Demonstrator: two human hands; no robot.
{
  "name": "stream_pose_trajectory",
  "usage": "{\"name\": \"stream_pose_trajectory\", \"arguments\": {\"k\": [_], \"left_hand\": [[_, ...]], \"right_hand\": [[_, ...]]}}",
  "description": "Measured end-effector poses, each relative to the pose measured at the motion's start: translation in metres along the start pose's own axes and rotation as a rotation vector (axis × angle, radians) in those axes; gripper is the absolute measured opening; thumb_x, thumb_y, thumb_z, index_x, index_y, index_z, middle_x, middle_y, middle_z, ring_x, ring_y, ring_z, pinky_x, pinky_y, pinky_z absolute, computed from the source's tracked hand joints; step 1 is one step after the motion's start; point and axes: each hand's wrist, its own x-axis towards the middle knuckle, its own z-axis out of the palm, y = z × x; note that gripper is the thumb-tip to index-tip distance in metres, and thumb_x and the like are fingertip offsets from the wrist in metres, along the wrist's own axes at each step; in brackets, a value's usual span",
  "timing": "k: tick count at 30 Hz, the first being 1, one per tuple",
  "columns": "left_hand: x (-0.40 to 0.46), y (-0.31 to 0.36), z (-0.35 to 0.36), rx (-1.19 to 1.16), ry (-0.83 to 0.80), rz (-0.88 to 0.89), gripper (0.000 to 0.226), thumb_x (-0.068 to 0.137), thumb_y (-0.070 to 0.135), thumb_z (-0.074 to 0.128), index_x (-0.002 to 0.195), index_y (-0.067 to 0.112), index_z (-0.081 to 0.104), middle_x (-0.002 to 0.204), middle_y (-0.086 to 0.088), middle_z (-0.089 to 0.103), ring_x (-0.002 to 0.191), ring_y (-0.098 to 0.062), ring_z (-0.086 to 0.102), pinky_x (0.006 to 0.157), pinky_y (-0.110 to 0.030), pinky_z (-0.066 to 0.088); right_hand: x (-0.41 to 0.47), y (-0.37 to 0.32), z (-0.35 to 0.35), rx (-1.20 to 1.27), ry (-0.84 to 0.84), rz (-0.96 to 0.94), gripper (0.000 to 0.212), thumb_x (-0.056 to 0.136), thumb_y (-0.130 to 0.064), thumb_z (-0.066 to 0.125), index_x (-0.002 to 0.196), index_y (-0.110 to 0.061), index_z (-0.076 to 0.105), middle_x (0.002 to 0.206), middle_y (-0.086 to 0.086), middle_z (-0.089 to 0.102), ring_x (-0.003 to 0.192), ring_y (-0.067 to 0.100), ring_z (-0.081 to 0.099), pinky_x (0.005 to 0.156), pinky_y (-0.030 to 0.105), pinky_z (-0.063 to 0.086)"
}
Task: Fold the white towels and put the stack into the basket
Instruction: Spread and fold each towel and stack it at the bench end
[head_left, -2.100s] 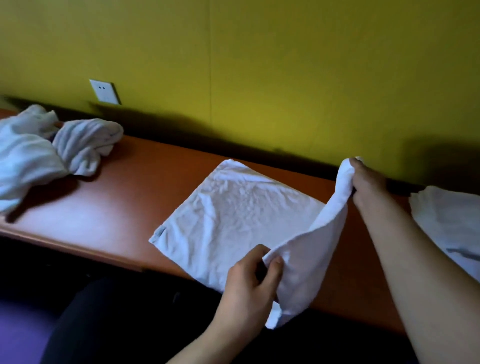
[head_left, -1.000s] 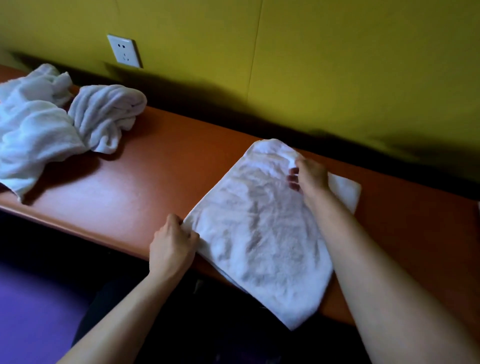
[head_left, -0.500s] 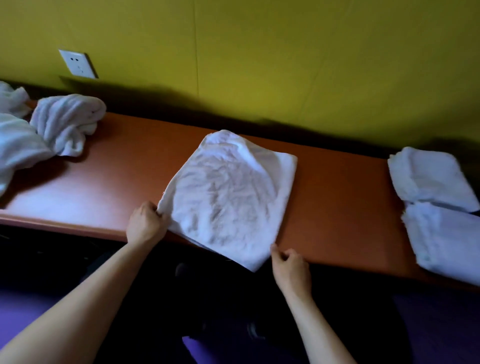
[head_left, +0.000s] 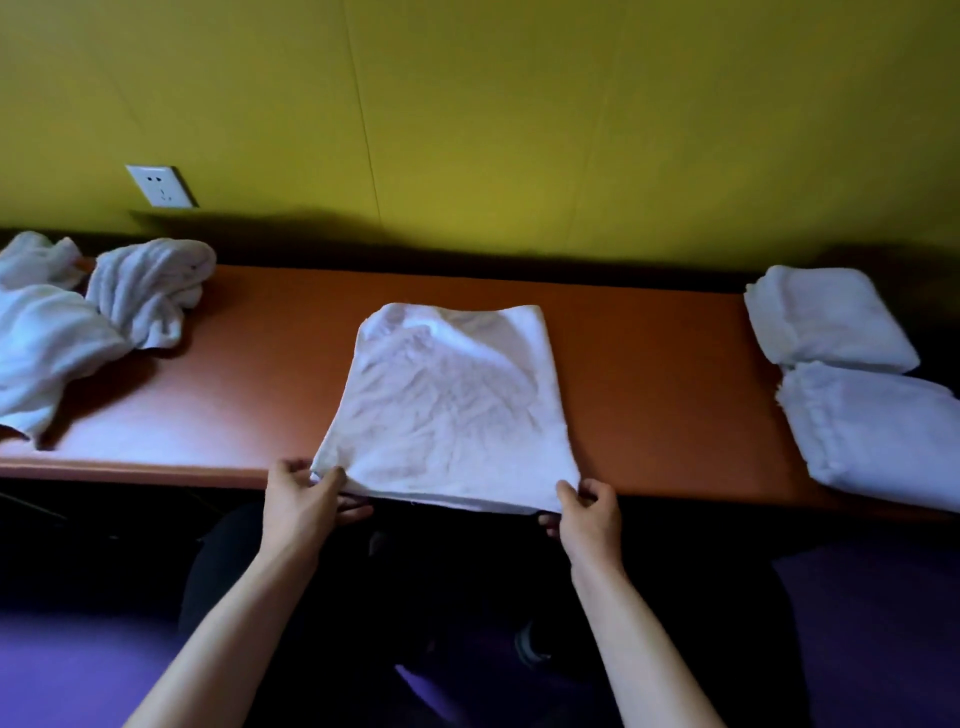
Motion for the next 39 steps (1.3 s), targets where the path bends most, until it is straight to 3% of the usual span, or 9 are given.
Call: {"name": "stream_pose_trajectory", "arguments": {"k": [9,12,15,19,22,24,26,30,39], "left_hand": [[-0.049,0.006,-0.015,0.241,-0.145,0.195,0.026,0.086,0.004,0.074,0.104,0.021,0.067,0.087,-0.019,0.074,0.060,-0.014,0.071,0.061,-0.022,0.059],[-0.053,0.008,-0.025,0.450,-0.266,0.338,0.045,0.076,0.005,0.083,0.109,0.032,0.066,0.101,0.003,0.075,0.091,-0.007,0.070,0.083,-0.025,0.055],[-0.047,0.005,-0.026,0.455,-0.240,0.397,0.027,0.087,0.006,0.073,0.103,0.027,0.069,0.089,0.004,0.075,0.080,-0.009,0.069,0.074,-0.027,0.055],[-0.024,0.006,-0.020,0.547,-0.091,0.513,0.006,0.094,0.021,0.065,0.091,0.022,0.071,0.072,-0.005,0.066,0.066,-0.013,0.060,0.064,-0.033,0.049],[0.001,0.016,-0.010,0.559,0.006,0.564,0.006,0.090,0.023,0.071,0.087,0.028,0.071,0.092,-0.001,0.060,0.075,-0.010,0.060,0.070,-0.015,0.046],[0.020,0.022,0.000,0.511,0.003,0.537,0.006,0.092,0.022,0.070,0.087,0.026,0.070,0.098,-0.001,0.065,0.078,-0.010,0.062,0.071,-0.020,0.049],[0.041,0.026,0.012,0.500,-0.020,0.527,0.012,0.095,0.024,0.065,0.086,0.018,0.068,0.085,-0.006,0.070,0.073,-0.014,0.063,0.067,-0.030,0.049],[0.090,0.039,0.042,0.482,0.046,0.508,0.026,0.097,0.031,0.063,0.085,0.008,0.064,0.072,-0.005,0.064,0.059,-0.013,0.051,0.051,-0.021,0.039],[0.188,0.050,0.083,0.647,0.132,0.458,0.027,0.093,0.043,0.063,0.089,0.016,0.066,0.085,-0.002,0.069,0.079,-0.026,0.064,0.066,-0.031,0.044]], "right_hand": [[-0.014,-0.024,-0.049,0.177,-0.003,-0.239,0.005,0.087,-0.014,0.074,0.085,-0.016,0.070,0.076,0.000,0.064,0.055,0.004,0.050,0.044,0.015,0.042],[-0.016,-0.039,-0.058,0.377,-0.075,-0.191,0.012,0.077,-0.018,0.080,0.082,-0.017,0.068,0.081,-0.002,0.070,0.068,0.007,0.062,0.055,0.017,0.051],[-0.013,-0.050,-0.064,0.480,-0.240,-0.192,0.039,0.062,-0.022,0.082,0.098,-0.016,0.066,0.087,-0.002,0.071,0.074,0.007,0.066,0.069,0.017,0.055],[0.008,-0.053,-0.061,0.205,-0.260,-0.289,0.037,0.082,0.005,0.071,0.107,-0.021,0.065,0.095,-0.004,0.075,0.083,0.005,0.069,0.077,0.013,0.053],[0.037,-0.057,-0.054,-0.104,-0.098,-0.483,0.017,0.090,-0.010,0.070,0.095,-0.026,0.069,0.092,-0.008,0.074,0.089,0.011,0.069,0.082,0.016,0.052],[0.059,-0.065,-0.044,-0.204,-0.030,-0.579,0.011,0.091,-0.021,0.071,0.099,-0.027,0.068,0.094,-0.005,0.071,0.087,0.008,0.066,0.078,0.008,0.047],[0.083,-0.078,-0.029,-0.237,-0.018,-0.655,0.014,0.090,-0.034,0.070,0.102,-0.027,0.066,0.094,-0.003,0.069,0.080,-0.002,0.061,0.073,0.006,0.044],[0.130,-0.103,0.017,-0.256,-0.058,-0.711,0.017,0.088,-0.042,0.059,0.094,-0.026,0.062,0.080,-0.018,0.063,0.069,-0.008,0.059,0.066,0.015,0.045],[0.213,-0.124,0.091,-0.382,-0.063,-0.735,0.017,0.097,-0.026,0.062,0.083,-0.015,0.061,0.065,-0.007,0.056,0.057,0.007,0.049,0.052,0.024,0.035]]}}
